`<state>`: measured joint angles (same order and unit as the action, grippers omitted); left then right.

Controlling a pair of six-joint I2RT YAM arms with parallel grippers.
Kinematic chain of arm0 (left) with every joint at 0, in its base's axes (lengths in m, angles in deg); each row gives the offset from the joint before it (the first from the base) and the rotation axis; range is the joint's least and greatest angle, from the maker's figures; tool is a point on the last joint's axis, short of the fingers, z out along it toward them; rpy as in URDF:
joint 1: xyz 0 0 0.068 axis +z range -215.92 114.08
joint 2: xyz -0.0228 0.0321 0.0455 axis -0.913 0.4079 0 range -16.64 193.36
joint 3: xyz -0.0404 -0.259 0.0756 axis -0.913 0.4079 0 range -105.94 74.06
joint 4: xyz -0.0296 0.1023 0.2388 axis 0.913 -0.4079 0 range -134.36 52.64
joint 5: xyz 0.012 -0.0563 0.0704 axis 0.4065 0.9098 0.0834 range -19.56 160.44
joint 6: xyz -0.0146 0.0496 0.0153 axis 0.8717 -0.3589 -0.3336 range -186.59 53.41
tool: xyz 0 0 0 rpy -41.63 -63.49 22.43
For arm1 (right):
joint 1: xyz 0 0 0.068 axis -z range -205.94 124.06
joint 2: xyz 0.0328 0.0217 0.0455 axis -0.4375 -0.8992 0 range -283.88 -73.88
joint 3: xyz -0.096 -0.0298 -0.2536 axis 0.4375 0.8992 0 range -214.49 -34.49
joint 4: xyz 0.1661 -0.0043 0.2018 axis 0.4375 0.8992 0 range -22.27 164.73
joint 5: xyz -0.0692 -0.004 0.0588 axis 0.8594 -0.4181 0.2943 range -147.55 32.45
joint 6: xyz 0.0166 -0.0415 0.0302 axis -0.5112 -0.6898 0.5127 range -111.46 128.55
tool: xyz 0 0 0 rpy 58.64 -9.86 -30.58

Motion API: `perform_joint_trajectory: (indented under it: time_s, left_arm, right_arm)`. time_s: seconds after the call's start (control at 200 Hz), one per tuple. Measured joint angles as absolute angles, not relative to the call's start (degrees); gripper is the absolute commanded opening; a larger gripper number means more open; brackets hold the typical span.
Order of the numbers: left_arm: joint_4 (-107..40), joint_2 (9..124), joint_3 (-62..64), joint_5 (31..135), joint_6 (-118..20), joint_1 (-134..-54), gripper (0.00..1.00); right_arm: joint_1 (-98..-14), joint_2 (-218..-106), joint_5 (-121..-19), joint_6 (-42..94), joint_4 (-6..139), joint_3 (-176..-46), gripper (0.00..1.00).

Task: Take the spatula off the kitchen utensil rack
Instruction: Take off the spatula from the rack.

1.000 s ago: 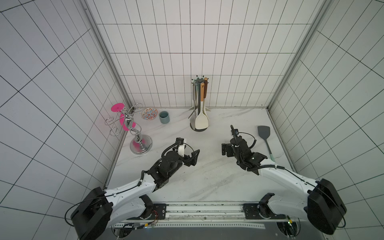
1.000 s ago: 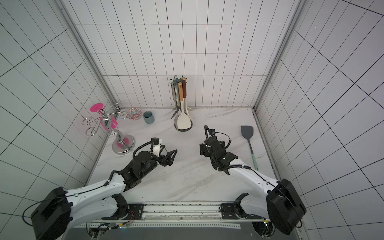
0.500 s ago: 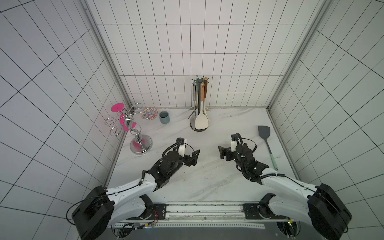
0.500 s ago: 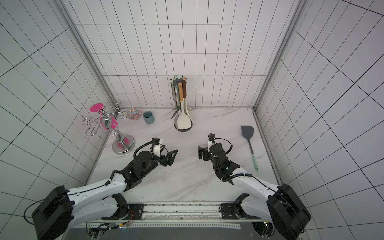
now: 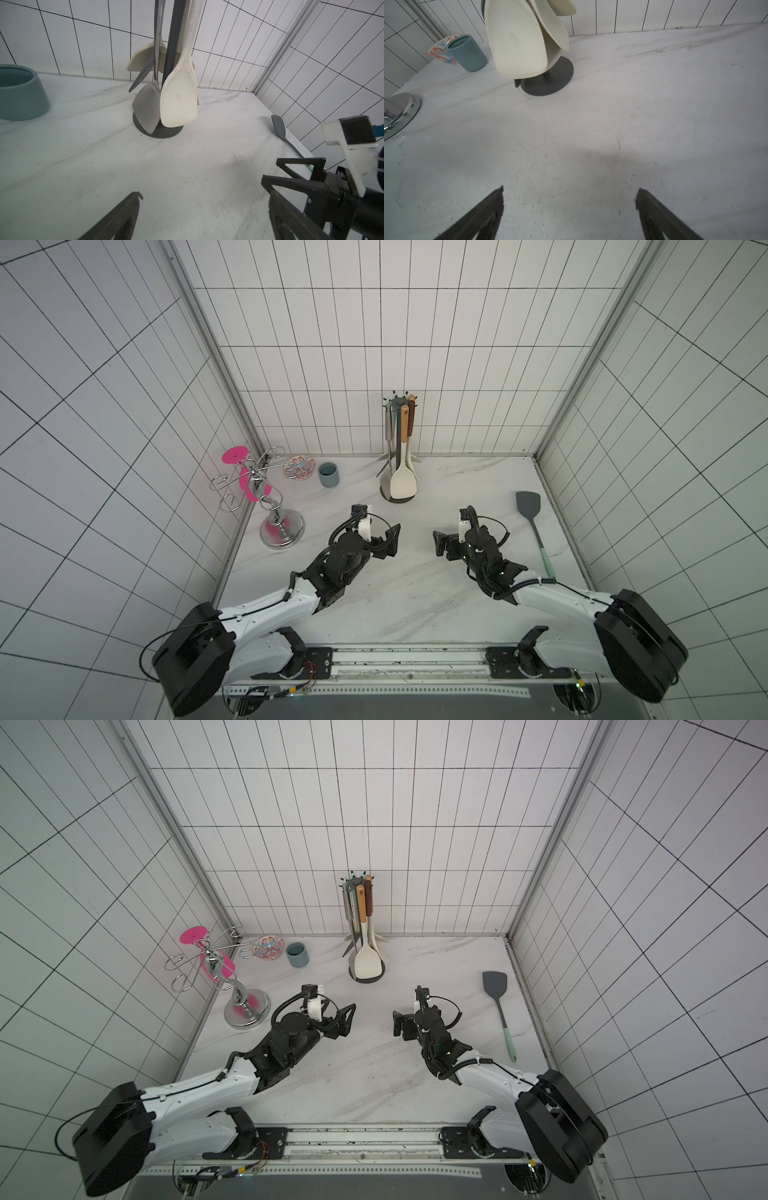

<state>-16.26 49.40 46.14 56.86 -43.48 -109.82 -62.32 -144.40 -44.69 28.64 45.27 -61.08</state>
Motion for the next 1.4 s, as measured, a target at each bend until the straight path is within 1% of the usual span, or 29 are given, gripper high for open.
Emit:
perform_joint_trajectory:
  time_s: [0.12,0.165,0.235,0.31,0.365,0.415,0.595,0.67,0.78,1.02,1.325,1.4]
  left_arm:
    - [-16.8,49.3,48.4,55.9,-43.2,-109.6,0.98]
    - [-17.0,49.1,48.8,55.7,-43.2,-109.4,0.98]
    - [-16.9,48.5,49.0,55.5,-43.0,-108.7,0.98]
    - [-16.1,48.1,49.2,55.7,-42.6,-107.3,0.98]
    - [-15.3,48.1,49.6,56.3,-41.8,-105.9,0.98]
    - [-15.1,48.2,50.0,57.4,-41.0,-104.3,0.98]
    - [-14.0,48.3,52.3,63.3,-36.9,-96.7,0.98]
    - [-14.1,48.3,52.6,64.7,-36.1,-95.2,0.97]
    - [-14.0,48.2,52.6,66.1,-35.9,-95.0,0.98]
    - [-14.1,47.2,52.6,67.1,-35.9,-95.0,0.98]
    - [-14.1,46.0,52.6,67.1,-35.9,-95.0,0.97]
    - [-14.1,46.0,52.6,67.1,-35.9,-95.0,0.97]
  right_arm:
    - [-61.9,-142.4,-48.0,27.7,45.3,-61.1,1.00]
    - [-61.9,-141.8,-49.3,27.6,45.2,-61.1,0.97]
    - [-61.5,-141.4,-51.6,27.5,45.1,-61.2,0.88]
    - [-60.9,-142.1,-53.8,27.5,45.3,-61.8,0.77]
    - [-60.5,-144.0,-55.8,27.3,45.7,-63.4,0.66]
    - [-60.1,-146.3,-57.3,27.4,45.7,-65.9,0.61]
    - [-58.5,-156.2,-62.7,27.3,42.9,-77.5,0.61]
    - [-58.2,-160.6,-63.7,27.0,41.3,-82.9,0.61]
    - [-58.0,-166.3,-63.9,26.1,39.8,-90.1,0.61]
    - [-57.4,-176.5,-63.8,23.7,38.7,-104.5,0.57]
    - [-57.1,-182.1,-62.1,20.3,39.2,-114.5,0.55]
    - [-57.1,-183.2,-61.4,19.5,39.7,-116.4,0.52]
